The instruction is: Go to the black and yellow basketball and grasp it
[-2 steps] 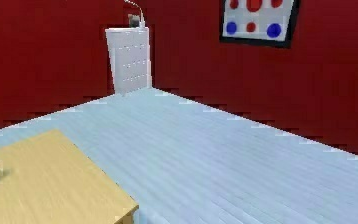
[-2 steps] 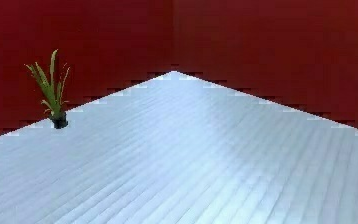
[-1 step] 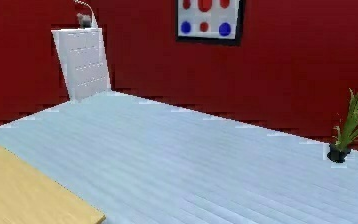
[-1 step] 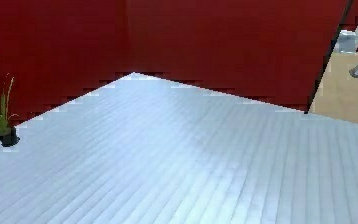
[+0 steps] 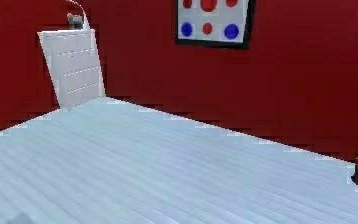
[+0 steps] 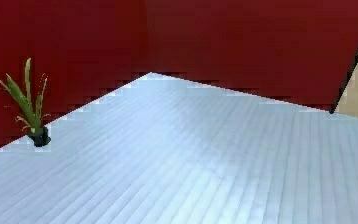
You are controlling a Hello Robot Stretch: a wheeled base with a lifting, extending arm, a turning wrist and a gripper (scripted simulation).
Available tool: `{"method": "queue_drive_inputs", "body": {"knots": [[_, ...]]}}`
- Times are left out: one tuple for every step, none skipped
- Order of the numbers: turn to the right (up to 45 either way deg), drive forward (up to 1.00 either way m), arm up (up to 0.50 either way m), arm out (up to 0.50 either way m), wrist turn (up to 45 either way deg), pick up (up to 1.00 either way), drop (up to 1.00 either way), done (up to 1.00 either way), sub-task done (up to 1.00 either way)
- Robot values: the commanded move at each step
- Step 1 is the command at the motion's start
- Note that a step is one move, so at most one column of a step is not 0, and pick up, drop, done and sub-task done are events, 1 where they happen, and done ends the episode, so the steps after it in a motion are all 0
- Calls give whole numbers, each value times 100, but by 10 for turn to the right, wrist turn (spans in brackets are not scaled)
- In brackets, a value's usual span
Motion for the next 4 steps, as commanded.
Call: {"method": "queue_drive_inputs", "body": {"knots": [[0, 45, 0, 0, 0, 0, 0, 0, 0], [-450, 0, 0, 0, 0, 0, 0, 0, 0], [-120, 0, 0, 0, 0, 0, 0, 0, 0], [0, 100, 0, 0, 0, 0, 0, 0, 0]]}}
